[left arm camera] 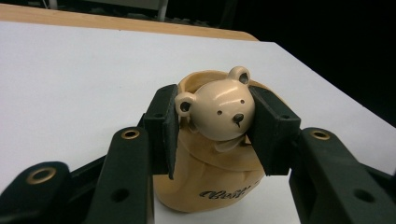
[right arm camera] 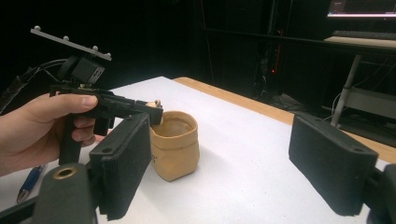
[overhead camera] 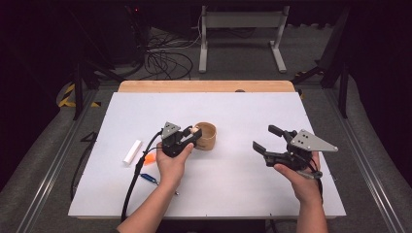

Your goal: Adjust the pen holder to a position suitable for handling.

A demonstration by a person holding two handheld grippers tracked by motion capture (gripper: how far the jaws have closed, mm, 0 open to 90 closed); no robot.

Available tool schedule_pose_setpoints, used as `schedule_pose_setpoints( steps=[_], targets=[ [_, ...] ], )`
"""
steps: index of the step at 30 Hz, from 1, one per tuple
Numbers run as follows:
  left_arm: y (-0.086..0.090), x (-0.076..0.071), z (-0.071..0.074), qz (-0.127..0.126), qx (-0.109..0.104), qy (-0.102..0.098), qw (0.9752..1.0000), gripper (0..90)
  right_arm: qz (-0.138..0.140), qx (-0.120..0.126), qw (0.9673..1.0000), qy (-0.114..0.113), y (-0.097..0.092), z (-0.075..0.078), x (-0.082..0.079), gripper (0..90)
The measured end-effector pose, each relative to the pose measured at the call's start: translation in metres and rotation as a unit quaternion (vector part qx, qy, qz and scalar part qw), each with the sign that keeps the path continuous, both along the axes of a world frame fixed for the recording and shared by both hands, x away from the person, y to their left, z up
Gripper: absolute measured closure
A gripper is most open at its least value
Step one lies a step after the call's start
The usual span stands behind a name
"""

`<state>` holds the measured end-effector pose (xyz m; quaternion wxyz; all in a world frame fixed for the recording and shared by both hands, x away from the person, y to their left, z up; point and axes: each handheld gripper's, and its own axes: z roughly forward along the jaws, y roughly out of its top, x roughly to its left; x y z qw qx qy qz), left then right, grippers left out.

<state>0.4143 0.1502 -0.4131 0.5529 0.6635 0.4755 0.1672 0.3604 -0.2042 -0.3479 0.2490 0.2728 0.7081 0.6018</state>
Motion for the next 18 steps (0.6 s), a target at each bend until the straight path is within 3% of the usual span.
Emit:
schedule_pose_setpoints(
  steps=[6, 15, 18],
  targets=[
    [0.002, -0.001, 0.001, -0.012, 0.004, 0.000, 0.9999, 54.8, 0.005, 0.001, 1.0000, -0.001, 0.003, -0.001, 0.000, 14.4],
    [0.009, -0.004, 0.006, -0.017, 0.007, -0.010, 0.9998, 39.2, 0.007, 0.001, 1.0000, -0.002, 0.008, -0.001, 0.000, 10.9],
    [0.012, -0.005, 0.008, -0.020, 0.017, -0.023, 0.9994, 34.7, 0.005, 0.001, 1.0000, -0.005, 0.009, -0.002, 0.001, 11.0]
  ],
)
